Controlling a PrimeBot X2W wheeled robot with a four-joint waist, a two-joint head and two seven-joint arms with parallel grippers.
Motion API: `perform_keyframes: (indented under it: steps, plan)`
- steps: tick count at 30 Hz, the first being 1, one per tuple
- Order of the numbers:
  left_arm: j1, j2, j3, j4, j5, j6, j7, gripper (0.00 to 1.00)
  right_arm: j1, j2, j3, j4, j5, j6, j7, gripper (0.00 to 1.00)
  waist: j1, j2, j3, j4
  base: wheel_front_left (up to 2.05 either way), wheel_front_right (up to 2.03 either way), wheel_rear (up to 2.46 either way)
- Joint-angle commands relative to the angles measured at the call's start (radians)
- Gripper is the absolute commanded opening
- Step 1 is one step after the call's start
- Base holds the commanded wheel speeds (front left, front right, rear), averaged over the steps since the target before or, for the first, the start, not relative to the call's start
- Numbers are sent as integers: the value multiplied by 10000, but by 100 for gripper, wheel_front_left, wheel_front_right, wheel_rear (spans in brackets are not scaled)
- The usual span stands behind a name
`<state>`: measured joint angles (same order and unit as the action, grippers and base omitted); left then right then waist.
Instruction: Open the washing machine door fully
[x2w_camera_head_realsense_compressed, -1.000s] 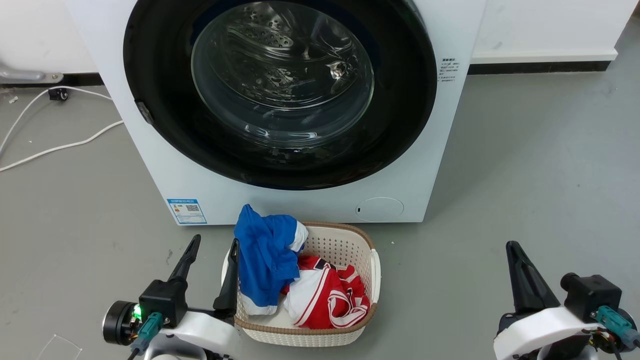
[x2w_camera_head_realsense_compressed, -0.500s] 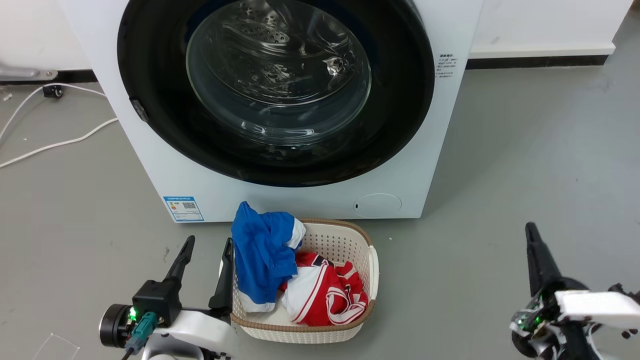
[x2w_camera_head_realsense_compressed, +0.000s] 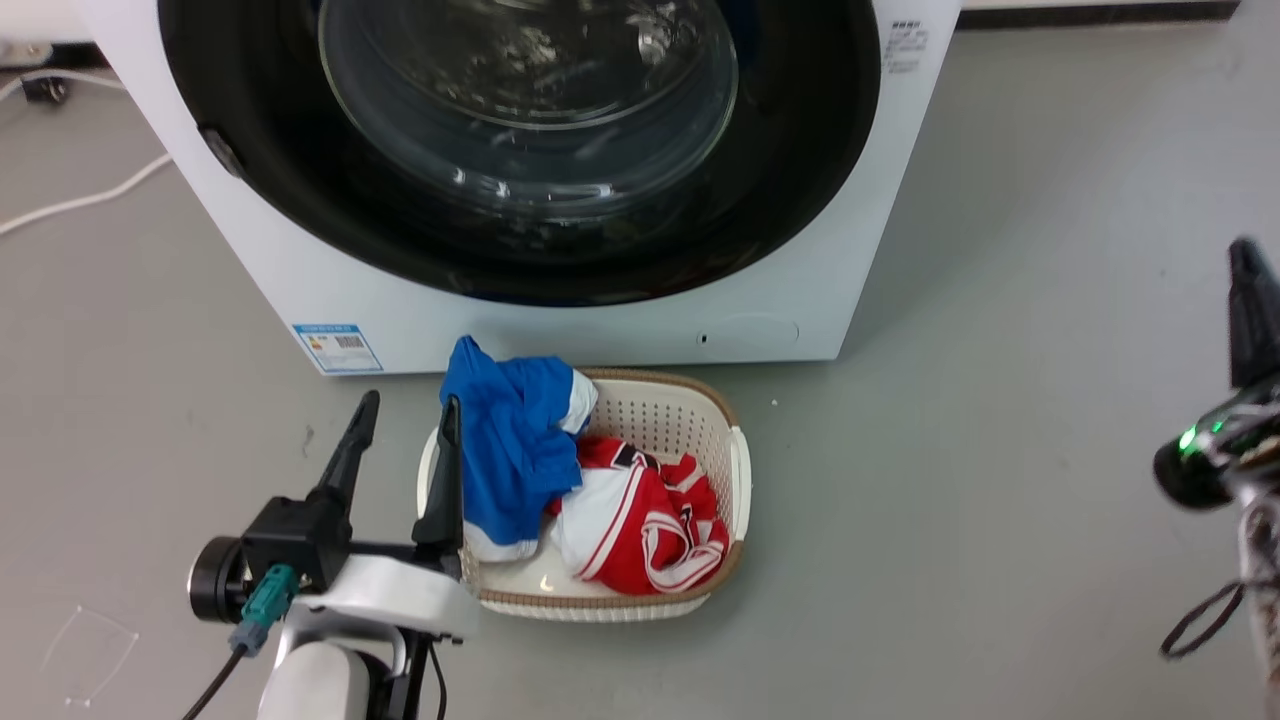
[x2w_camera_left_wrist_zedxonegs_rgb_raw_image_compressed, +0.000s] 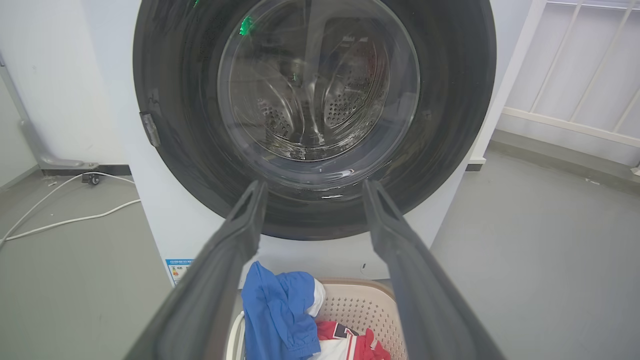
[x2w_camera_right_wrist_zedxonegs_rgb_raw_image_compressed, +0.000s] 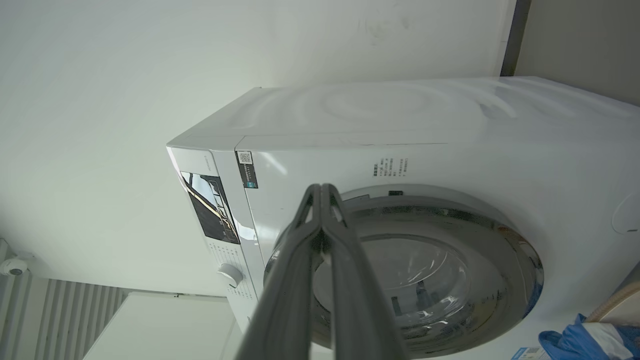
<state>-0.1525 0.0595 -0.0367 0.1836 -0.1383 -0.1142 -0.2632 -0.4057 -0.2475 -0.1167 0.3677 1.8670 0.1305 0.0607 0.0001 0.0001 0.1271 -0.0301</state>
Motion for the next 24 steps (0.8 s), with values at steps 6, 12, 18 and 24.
perform_keyframes:
  steps: [6,12,18,24]
  plan:
    - [-713,-24,-106,-346,37,-70,-24,100,-2514,-1649,1071,1665,123,4,1005,0,-1,-1,1329,249,0,0,0]
    - [-1176,-59,-267,-636,75,-87,-24,100,-4716,-2583,2637,2800,-176,4,2093,0,-1,-1,2066,453,0,0,0]
    - [-1528,-77,-405,-793,35,-108,-24,100,-6843,-2528,4055,3794,-505,4,2858,0,-1,-1,2681,585,0,0,0]
    - [-1884,-88,-621,-913,-25,-127,-24,100,-8490,-2232,5061,4669,-987,4,3019,0,-1,-1,3200,824,0,0,0]
